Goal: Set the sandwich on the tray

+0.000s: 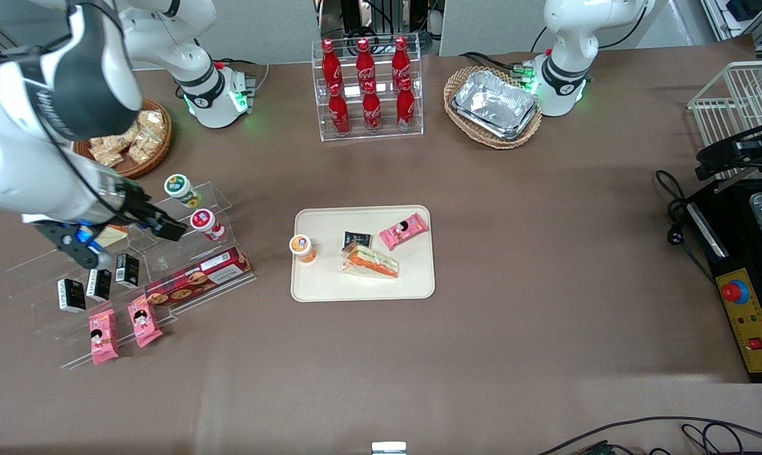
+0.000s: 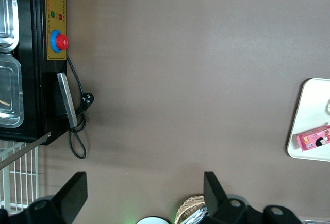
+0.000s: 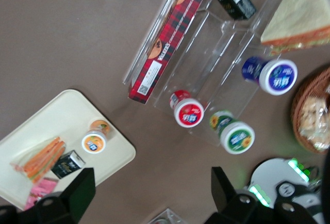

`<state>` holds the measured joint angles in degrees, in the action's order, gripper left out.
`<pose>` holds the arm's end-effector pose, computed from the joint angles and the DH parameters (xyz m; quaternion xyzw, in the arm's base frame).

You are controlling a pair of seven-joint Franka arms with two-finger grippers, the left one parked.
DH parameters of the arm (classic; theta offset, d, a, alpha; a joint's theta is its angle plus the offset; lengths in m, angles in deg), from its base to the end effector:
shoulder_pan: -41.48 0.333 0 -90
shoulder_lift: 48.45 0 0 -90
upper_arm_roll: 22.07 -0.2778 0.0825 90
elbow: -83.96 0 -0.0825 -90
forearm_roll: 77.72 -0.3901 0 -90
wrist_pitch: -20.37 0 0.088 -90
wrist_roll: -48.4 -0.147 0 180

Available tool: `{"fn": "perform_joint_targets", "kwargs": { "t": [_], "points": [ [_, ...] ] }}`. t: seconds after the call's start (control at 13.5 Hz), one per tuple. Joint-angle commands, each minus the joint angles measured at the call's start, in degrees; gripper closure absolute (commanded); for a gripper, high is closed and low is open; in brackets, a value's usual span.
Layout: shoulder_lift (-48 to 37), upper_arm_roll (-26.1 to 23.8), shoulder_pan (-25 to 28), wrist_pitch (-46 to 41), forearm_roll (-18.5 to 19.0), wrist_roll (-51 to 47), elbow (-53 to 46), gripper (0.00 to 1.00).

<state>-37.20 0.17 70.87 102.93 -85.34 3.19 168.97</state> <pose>0.5716 0.1072 0.4729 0.9391 -0.3235 -0.1135 0.0230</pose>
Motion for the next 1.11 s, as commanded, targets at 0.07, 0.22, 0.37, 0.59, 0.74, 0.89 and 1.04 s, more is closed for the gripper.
{"fn": "perform_joint_targets", "kwargs": {
  "t": [0.07,0.22,0.37,0.59,0.74,0.89,1.04],
  "points": [
    [-4.13,-0.44,-6.01,-0.83,0.95,18.89,2.71,0.00],
    [-4.39,-0.44,-8.64,-0.83,1.56,28.63,2.53,0.00],
    [-4.57,-0.44,-11.19,-0.65,2.09,41.10,2.18,0.00],
    [-4.31,-0.44,-13.93,-0.83,2.00,51.79,1.83,0.00],
    [-3.69,-0.35,-14.10,-0.92,2.09,52.15,1.13,0.00],
    [-3.60,-0.44,-14.72,-1.00,2.09,52.33,1.12,0.00],
    [-3.60,-0.44,-14.72,-0.92,2.00,52.85,1.12,0.00]
  ]
}}
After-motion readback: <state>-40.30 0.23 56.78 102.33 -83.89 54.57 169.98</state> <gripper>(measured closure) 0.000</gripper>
